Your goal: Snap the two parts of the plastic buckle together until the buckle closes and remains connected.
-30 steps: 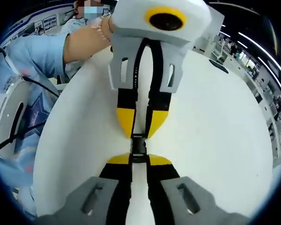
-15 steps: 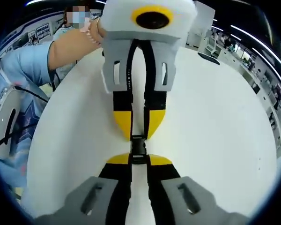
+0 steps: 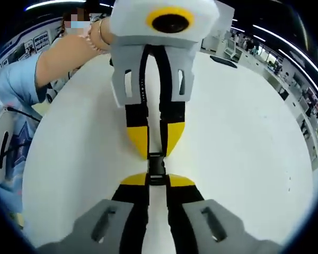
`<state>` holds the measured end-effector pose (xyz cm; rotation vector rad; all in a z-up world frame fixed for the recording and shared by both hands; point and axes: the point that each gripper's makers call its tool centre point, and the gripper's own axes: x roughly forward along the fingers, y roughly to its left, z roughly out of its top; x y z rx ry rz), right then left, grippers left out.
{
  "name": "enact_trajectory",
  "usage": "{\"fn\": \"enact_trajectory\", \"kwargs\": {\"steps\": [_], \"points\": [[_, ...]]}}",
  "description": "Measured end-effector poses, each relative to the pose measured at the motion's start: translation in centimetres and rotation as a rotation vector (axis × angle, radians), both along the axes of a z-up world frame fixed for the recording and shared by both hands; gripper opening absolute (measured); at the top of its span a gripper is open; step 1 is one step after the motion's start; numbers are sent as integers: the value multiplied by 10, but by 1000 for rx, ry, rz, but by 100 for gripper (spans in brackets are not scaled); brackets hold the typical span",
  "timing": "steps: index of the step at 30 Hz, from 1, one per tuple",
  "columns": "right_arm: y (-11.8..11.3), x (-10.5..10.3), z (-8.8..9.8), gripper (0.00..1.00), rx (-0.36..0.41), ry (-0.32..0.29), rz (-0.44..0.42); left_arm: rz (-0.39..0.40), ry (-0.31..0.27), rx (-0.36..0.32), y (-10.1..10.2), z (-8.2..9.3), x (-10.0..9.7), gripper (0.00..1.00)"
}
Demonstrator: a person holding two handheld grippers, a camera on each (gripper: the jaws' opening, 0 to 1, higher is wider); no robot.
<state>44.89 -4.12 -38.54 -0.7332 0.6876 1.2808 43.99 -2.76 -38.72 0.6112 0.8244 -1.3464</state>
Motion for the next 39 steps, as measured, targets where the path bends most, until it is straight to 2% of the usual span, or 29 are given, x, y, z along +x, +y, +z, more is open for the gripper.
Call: {"fn": "enact_trajectory", "kwargs": {"steps": [6, 8, 21, 26, 34, 36, 39], "points": [[-1, 17, -1, 11, -13, -9, -7, 16, -4, -13, -2, -3, 17, 11], [-2, 25, 0, 10, -15, -29, -1, 29, -5, -18, -1, -5, 21, 11], [-2, 48, -1, 10, -2, -43, 2, 62, -16, -19, -1, -9, 29, 11], [2, 62, 1, 10, -2, -45, -18, 91, -19, -27, 1, -7, 40, 11], [3, 60, 2, 10, 3, -53, -32, 111, -26, -24, 3, -5, 46, 10], [3, 62, 2, 10, 3, -58, -40, 117, -30, -28, 4, -5, 47, 8], [-1, 58, 2, 10, 5, -54, -40, 118, -41, -31, 4, -3, 48, 10]]}}
